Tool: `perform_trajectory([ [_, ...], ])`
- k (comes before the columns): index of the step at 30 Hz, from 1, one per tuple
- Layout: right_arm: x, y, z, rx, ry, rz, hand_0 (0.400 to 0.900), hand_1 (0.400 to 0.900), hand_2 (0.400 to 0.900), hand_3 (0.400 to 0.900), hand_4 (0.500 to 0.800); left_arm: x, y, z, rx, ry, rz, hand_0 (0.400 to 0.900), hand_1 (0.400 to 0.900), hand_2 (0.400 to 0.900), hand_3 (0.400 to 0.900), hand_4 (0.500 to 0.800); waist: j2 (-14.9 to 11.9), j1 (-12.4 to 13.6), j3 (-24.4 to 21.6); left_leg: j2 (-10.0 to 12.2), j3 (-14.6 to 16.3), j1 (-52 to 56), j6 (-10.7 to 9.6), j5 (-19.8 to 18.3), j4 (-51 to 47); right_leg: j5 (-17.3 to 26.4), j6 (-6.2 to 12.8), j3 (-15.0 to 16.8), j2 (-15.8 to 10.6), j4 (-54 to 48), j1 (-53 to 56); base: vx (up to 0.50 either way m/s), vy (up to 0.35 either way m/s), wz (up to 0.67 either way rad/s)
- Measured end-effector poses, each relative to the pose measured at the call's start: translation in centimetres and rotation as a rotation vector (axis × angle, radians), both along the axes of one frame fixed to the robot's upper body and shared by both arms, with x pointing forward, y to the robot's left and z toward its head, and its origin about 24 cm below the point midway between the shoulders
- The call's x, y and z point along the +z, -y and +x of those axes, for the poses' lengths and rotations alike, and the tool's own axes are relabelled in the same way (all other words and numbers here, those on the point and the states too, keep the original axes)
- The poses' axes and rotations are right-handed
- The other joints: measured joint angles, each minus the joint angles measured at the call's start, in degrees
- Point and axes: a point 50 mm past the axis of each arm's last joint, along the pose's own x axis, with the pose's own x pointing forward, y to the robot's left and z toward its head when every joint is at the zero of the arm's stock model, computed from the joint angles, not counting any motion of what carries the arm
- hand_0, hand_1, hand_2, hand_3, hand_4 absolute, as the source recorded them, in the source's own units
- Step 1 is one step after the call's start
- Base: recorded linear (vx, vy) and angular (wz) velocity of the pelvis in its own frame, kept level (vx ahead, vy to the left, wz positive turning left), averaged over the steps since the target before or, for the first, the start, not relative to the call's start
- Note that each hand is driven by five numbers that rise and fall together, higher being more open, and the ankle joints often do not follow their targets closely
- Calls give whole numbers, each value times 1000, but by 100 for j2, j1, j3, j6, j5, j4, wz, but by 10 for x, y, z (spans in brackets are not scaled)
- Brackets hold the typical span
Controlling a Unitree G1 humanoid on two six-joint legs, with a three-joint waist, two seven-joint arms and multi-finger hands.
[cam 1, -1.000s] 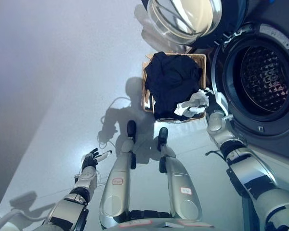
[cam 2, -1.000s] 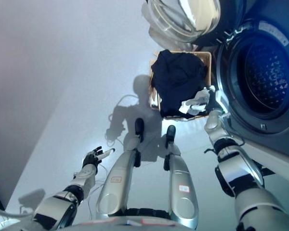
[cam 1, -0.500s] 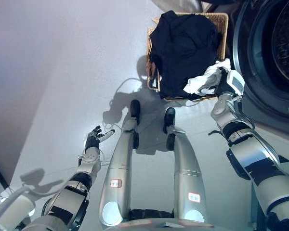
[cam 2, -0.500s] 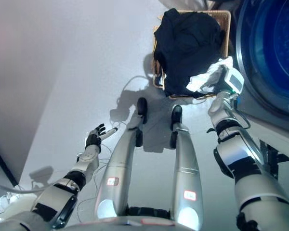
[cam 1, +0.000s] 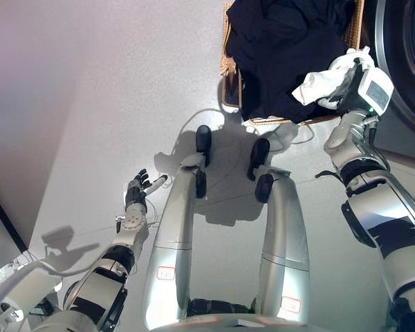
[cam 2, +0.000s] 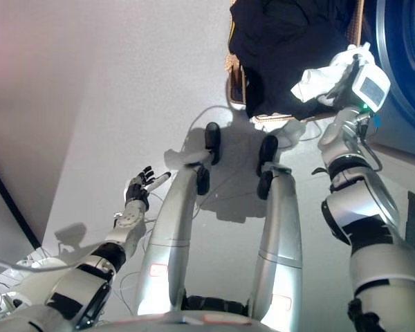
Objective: Put the clothes in the basket into the washing machine.
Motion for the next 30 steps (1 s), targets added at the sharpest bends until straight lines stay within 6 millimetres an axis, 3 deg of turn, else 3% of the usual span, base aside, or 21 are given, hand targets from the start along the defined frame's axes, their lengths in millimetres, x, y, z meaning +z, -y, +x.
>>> perform_trajectory([
  [1, 3, 2, 0, -3, 2, -15, 833, 833, 833, 833, 760, 0, 0, 0, -1, 2, -1, 900, 900, 900, 900, 800, 2, 0, -1, -2, -6, -59, -2, -1, 8, 0, 0, -6, -7, 7, -63, -10, -15, 5],
  [2, 5, 3, -1, -5, 6, -22, 510, 510, 510, 510, 566, 0, 1, 0, -2, 1, -4, 900, 900, 900, 900, 800, 4, -1, -2, -4, -10, -101, -12, -8, -3, -1, -1, -15, -22, -1, -105, 0, 0, 0],
  [3, 7, 4, -1, -7, 9, -29, 400, 400, 400, 400, 500, -1, 3, 0, -4, 0, -9, 900, 900, 900, 900, 800, 8, 4, -5, -14, -8, -123, -54, -35, -36, -1, 0, -16, -37, -34, -132, 0, 0, 0],
  [5, 12, 6, -1, -14, 21, -35, 400, 400, 400, 400, 500, -5, 9, -2, -13, -14, -20, 900, 900, 900, 900, 800, 25, 3, -15, -117, -68, -153, -166, -182, 82, -1, 0, -31, -126, -40, -155, 0, 0, 0],
  [7, 18, 7, -1, -18, 36, -36, 400, 400, 400, 400, 500, -9, 15, -6, -20, -26, -36, 900, 900, 900, 900, 800, 50, 107, -50, -75, -95, -185, -144, -239, 101, -38, 57, -55, -65, 174, -197, 0, 0, 0],
  [8, 19, 10, -2, -30, 39, -30, 400, 400, 400, 400, 500, -9, 17, -6, -28, -27, -31, 900, 900, 900, 900, 800, 75, 105, -103, -100, -83, -232, -151, -239, 132, -287, -131, 129, -23, 903, -188, 0, 0, 0],
  [9, 20, 11, -2, -37, 43, -26, 400, 400, 400, 400, 500, -8, 16, -5, -29, -23, -28, 900, 900, 900, 900, 800, 72, 60, -172, -102, -49, -299, -185, -250, 127, -711, 44, 163, -60, 778, -61, 0, 0, 0],
  [10, 22, 11, -2, -36, 49, -28, 400, 400, 400, 400, 500, -7, 17, -3, -32, -19, -28, 900, 900, 900, 900, 800, 119, 22, -204, -106, -115, -396, -238, -446, 452, -604, -16, 8, -225, 700, -62, 0, 0, 0],
  [12, 22, 10, -2, -23, 54, -30, 400, 400, 400, 400, 500, -11, 20, -5, -34, -39, -29, 900, 900, 900, 900, 800, 126, 48, -209, -106, -157, -113, -107, -511, 744, -606, -13, -13, -258, 760, 5, -5, 6, -5],
  [18, -22, 4, -6, -15, -24, 72, 400, 400, 400, 400, 500, -16, 17, -10, -20, -61, -22, 900, 900, 900, 900, 800, 150, -63, -422, -75, -346, 193, -98, -372, 366, -482, -11, -253, -219, 298, 427, -1, 2, -2],
  [22, -29, -2, -6, 19, 8, 144, 400, 400, 400, 400, 500, -19, 15, -13, -10, -82, -17, 900, 900, 900, 900, 800, 142, -184, -425, -78, -398, 452, -95, -316, 143, -420, 33, -337, -199, 21, 752, -5, 23, -7],
  [27, -26, -15, -5, 101, 169, 395, 400, 400, 400, 400, 500, -24, 1, -18, 74, -107, -27, 900, 900, 900, 900, 800, 28, -356, -490, -62, -403, 916, -34, -297, -205, -317, 130, -334, -126, -447, 1256, 7, 26, -11],
  [30, -36, -26, -8, 145, 333, 745, 400, 400, 400, 400, 500, -31, -8, -26, 121, -147, -34, 900, 900, 900, 900, 800, -69, -471, -527, -58, -391, 1199, -1, -309, -329, -281, 175, -338, -111, -662, 1579, 16, 32, -9],
])
